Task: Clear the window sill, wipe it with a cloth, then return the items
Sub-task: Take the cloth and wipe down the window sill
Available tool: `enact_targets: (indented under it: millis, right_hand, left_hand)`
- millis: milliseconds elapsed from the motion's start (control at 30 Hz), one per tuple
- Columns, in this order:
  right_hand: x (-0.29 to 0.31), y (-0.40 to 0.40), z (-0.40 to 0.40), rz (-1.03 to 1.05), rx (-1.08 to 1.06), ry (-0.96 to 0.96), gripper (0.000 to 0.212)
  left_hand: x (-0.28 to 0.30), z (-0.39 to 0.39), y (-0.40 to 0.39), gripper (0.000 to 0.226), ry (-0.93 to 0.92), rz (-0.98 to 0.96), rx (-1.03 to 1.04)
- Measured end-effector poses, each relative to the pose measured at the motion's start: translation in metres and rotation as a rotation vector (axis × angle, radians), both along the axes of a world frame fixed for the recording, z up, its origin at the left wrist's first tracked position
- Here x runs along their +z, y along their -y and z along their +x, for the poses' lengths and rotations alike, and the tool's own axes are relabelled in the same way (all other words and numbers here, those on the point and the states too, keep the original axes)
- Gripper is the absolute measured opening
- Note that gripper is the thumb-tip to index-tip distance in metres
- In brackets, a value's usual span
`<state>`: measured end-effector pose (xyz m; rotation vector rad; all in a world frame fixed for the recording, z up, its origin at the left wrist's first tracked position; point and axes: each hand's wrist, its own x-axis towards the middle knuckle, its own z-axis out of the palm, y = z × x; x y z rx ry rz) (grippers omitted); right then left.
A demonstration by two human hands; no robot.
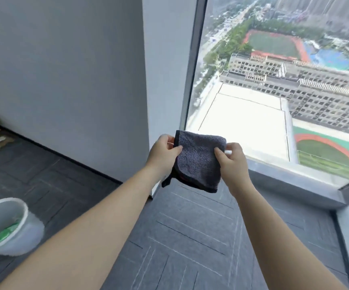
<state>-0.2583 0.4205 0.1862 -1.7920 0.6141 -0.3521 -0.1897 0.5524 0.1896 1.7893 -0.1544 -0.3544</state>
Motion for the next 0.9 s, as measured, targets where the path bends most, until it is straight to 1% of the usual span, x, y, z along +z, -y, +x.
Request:
enact_targets:
  millis: [67,100,200,333,500,600,733,800,900]
  right_hand:
    - [-0.007,0.039,0.008,0.014,-0.058,-0.012,0.009]
    - [-0.013,0.057,0.014,0.021,-0.083,-0.021,0.009]
    - [-0.032,0.108,0.041,0.037,-0.146,-0.037,0.011]
    - [-0.054,0.17,0.103,0.058,-0.186,-0.057,0.011]
    - [-0.074,0.245,0.185,0.108,-0.237,-0.107,0.014]
    - [-0.09,0.282,0.224,0.147,-0.26,-0.138,0.014]
    - [-0.128,0.328,0.274,0.18,-0.263,-0.197,0.013]
    - [-0.154,0.351,0.299,0.184,-0.259,-0.232,0.013]
    - [-0.202,0.387,0.335,0.206,-0.261,-0.269,0.013]
  left_hand:
    - [-0.006,0.015,0.044,0.022,-0.007,0.011,-0.06]
    - [-0.009,0.023,0.063,0.023,-0.012,0.013,-0.087]
    - [-0.025,0.055,0.115,0.019,-0.041,0.026,-0.143]
    - [-0.052,0.124,0.18,0.008,-0.041,0.046,-0.163]
    - [-0.073,0.209,0.258,0.01,-0.138,0.034,-0.221]
    - [-0.091,0.248,0.298,0.01,-0.167,0.063,-0.221]
    - [-0.134,0.299,0.346,0.007,-0.231,0.093,-0.205]
    - [-0.163,0.324,0.368,0.016,-0.264,0.117,-0.193]
    - [-0.213,0.36,0.403,0.021,-0.305,0.149,-0.168]
